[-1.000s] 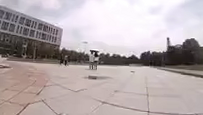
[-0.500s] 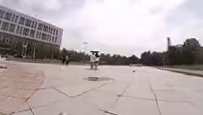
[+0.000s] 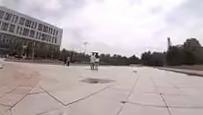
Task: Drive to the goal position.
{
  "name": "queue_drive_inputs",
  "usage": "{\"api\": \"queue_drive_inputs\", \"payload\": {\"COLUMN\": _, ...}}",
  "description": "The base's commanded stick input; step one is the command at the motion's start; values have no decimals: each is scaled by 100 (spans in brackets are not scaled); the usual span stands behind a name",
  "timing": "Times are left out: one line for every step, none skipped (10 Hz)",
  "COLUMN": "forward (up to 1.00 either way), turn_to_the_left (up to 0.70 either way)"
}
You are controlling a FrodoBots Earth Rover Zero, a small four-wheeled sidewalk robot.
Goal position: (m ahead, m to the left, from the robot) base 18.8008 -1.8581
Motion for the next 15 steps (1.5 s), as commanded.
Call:
{"api": "queue_drive_inputs", "payload": {"forward": 70, "turn_to_the_left": 0}}
{"api": "queue_drive_inputs", "payload": {"forward": 70, "turn_to_the_left": 0}}
{"api": "queue_drive_inputs", "payload": {"forward": 70, "turn_to_the_left": 0}}
{"api": "queue_drive_inputs", "payload": {"forward": 70, "turn_to_the_left": 0}}
{"api": "queue_drive_inputs", "payload": {"forward": 70, "turn_to_the_left": 0}}
{"api": "queue_drive_inputs", "payload": {"forward": 70, "turn_to_the_left": 0}}
{"api": "queue_drive_inputs", "payload": {"forward": 70, "turn_to_the_left": 0}}
{"api": "queue_drive_inputs", "payload": {"forward": 70, "turn_to_the_left": 0}}
{"api": "queue_drive_inputs", "payload": {"forward": 70, "turn_to_the_left": 0}}
{"api": "queue_drive_inputs", "payload": {"forward": 70, "turn_to_the_left": 0}}
{"api": "queue_drive_inputs", "payload": {"forward": 70, "turn_to_the_left": 0}}
{"api": "queue_drive_inputs", "payload": {"forward": 70, "turn_to_the_left": 0}}
{"api": "queue_drive_inputs", "payload": {"forward": 70, "turn_to_the_left": 0}}
{"api": "queue_drive_inputs", "payload": {"forward": 70, "turn_to_the_left": 0}}
{"api": "queue_drive_inputs", "payload": {"forward": 70, "turn_to_the_left": 0}}
